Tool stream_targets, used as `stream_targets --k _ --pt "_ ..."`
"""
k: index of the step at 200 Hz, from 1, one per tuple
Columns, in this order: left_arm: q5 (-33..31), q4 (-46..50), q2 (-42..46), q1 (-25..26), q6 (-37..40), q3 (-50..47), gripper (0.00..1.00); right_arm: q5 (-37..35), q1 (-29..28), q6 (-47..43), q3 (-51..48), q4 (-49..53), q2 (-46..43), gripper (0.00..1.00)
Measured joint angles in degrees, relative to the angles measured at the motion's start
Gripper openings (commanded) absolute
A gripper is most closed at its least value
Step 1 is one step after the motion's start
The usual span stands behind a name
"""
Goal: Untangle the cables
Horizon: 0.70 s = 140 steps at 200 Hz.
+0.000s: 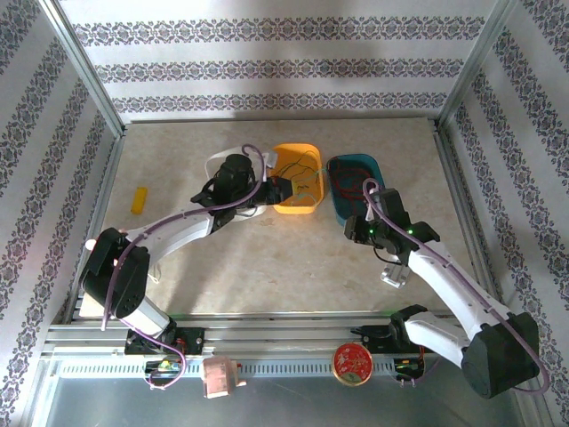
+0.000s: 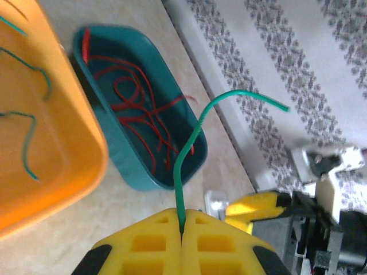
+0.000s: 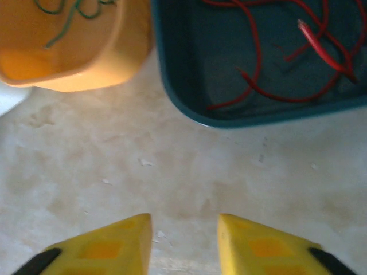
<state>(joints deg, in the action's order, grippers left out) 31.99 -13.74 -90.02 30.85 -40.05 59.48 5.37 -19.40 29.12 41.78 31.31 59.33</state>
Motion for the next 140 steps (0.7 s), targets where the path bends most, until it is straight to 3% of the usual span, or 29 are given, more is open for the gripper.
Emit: stream_targets --k 65,102,113,133,140 --pt "-3.98 -0.85 -0.2 -0.17 -0.52 -0.04 0.0 -0.11 0.55 0.72 -1.05 0.74 -3.52 0.45" --pt "-9.51 0.46 -9.07 -1.01 -0.37 6.71 0.01 1.14 0.55 0.72 -1.09 0.63 -3.3 0.46" --pt "-10.78 0.74 -12.83 -1.68 -0.55 9.66 0.13 1.57 0.55 0.72 -1.09 0.61 -3.3 0.46" --pt "-13.49 1.64 -18.88 -2.89 -0.76 14.38 0.68 1.9 0.55 0.7 -1.09 0.66 -3.32 0.46" --pt "-14.67 2.29 -20.59 -3.19 -0.76 15.91 0.8 1.99 0.55 0.7 -1.09 0.68 -3.34 0.46"
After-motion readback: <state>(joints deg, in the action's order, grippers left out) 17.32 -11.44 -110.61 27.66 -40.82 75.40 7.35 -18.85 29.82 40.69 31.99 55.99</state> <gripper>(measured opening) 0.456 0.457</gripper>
